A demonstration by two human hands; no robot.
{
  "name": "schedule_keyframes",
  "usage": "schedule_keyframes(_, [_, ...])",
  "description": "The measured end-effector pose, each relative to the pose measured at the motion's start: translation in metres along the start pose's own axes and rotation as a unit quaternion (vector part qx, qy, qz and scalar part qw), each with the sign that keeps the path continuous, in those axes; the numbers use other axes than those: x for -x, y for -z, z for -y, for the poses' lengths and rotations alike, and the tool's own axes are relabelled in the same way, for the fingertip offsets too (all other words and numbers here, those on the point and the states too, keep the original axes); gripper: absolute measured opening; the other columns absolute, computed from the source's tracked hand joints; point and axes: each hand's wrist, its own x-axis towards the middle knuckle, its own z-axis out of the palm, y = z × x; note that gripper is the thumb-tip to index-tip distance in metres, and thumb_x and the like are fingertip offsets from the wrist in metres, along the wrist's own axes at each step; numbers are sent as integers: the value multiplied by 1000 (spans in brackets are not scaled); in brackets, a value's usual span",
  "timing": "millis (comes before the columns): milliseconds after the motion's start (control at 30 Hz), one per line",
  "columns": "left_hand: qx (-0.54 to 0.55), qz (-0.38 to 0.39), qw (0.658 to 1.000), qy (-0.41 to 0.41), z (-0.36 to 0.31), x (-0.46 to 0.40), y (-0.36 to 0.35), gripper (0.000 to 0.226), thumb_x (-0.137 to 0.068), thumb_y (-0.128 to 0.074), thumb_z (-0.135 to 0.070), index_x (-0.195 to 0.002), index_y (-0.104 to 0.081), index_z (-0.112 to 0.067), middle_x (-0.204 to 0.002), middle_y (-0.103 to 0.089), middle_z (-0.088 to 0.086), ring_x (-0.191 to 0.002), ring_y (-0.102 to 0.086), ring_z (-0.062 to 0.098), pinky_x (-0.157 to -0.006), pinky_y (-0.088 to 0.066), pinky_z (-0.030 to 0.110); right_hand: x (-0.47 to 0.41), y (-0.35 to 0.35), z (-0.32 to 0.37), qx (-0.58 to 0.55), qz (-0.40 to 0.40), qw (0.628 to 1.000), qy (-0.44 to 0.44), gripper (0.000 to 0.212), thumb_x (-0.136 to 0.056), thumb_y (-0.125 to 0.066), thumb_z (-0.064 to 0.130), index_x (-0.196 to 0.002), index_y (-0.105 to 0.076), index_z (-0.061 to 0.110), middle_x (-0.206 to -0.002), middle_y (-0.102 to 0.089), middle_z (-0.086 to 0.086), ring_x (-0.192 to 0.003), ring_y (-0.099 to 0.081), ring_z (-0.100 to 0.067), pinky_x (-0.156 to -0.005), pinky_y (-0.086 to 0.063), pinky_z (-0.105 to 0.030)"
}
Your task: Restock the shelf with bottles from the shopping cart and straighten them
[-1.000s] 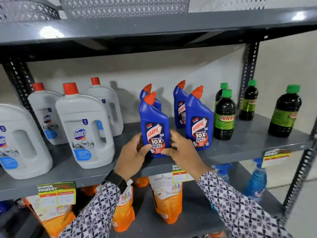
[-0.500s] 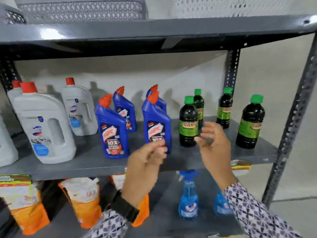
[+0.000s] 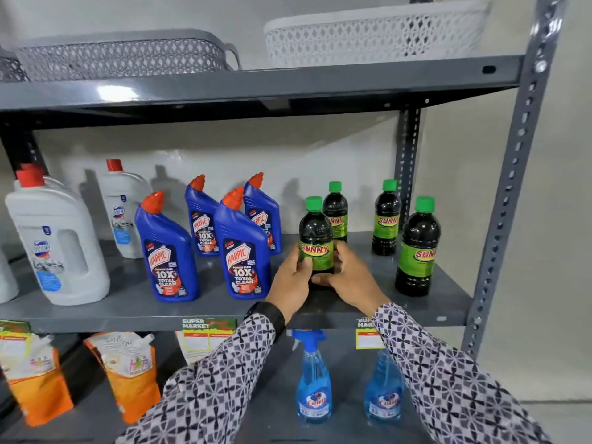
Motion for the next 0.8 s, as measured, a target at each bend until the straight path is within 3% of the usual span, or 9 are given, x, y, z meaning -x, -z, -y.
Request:
schedule_keyframes(100, [-15,43,999,-14,-7,-3,-8,54,-108,-45,-26,-160,-31,-22,-155,-50,0,-132,-52,8,-118,-37,30,13,23,-6,-8,-6,1000,-4,78,-66,-89,16,-134,-51,22,-121,-70,7,-113,-67,-8,-104,-51,-41])
schedule_keyframes(200, [-37,74,996,-34,-4,0,-13,56,-107,-50,-23,-160,-33,-21,-152,-54,-1,-124,-58,0,-109,-42,18,27,41,-11,-22,0,1000,0,76,-71,-86,13,-137,-50,20,-125,-69,5,-118,-65,-9,-107,-48,-41])
schedule_keyframes(333, [-54,48,995,-69,7,6,-14,59,-99,-64,-18,-154,-44,-22,-134,-66,-4,-102,-62,-24,-87,-47,-1,45,49,-15,-10,14,1000,19,74,-76,-81,7,-141,-48,22,-127,-68,15,-119,-64,-1,-98,-50,-17])
schedule_keyframes(500, [-58,26,994,-87,12,6,-13,62,-95,-69,-12,-151,-46,-24,-125,-66,-11,-102,-63,-23,-88,-49,3,50,47,-14,-2,15,999,28,73,-78,-79,1,-140,-50,26,-123,-70,17,-116,-66,0,-91,-50,-11])
schedule_keyframes(600, [-64,17,994,-84,17,5,-12,59,-95,-69,-12,-145,-47,-34,-123,-66,-15,-103,-64,-20,-90,-51,5,49,44,-13,6,23,999,26,72,-79,-78,4,-133,-49,42,-119,-69,27,-115,-64,6,-91,-48,-7])
schedule_keyframes(733, [-69,13,994,-86,15,4,-11,57,-95,-70,-11,-138,-46,-39,-119,-65,-20,-100,-64,-23,-89,-52,5,51,45,-10,17,23,999,15,72,-79,-80,9,-141,-49,27,-122,-68,23,-117,-64,5,-104,-50,-23])
schedule_keyframes(800, [-52,23,995,-78,10,10,-10,58,-96,-68,-12,-145,-46,-34,-123,-66,-15,-101,-65,-20,-100,-54,15,56,46,-4,19,36,999,1,77,-78,-82,16,-145,-45,28,-129,-65,21,-121,-60,7,-106,-47,-20])
